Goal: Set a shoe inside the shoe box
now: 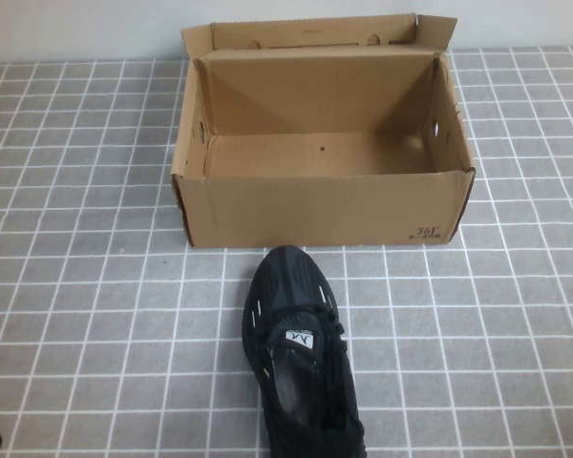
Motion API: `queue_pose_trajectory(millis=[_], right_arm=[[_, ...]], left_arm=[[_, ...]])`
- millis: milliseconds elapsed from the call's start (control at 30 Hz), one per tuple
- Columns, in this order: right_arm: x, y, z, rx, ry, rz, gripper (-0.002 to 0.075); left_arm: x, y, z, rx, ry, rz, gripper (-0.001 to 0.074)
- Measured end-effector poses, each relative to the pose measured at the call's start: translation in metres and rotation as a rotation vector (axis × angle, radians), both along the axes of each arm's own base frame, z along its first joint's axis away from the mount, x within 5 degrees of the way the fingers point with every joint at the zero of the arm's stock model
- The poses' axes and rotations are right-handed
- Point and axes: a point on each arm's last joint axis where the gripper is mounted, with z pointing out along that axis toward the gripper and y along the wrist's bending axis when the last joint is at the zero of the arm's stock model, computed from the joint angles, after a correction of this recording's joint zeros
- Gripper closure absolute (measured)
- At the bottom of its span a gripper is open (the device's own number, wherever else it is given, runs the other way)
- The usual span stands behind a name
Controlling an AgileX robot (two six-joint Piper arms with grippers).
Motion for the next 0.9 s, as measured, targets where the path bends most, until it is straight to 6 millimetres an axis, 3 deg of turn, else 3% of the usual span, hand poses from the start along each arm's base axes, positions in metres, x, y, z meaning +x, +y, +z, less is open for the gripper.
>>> queue_pose_trajectory(millis=[900], right_arm=[[0.0002, 0.0004, 0.0007, 0.016, -0.007, 0.0, 0.0742]], left_arm=[[0.0, 0.0, 0.0, 0.0, 0.0, 0.0, 0.0735]])
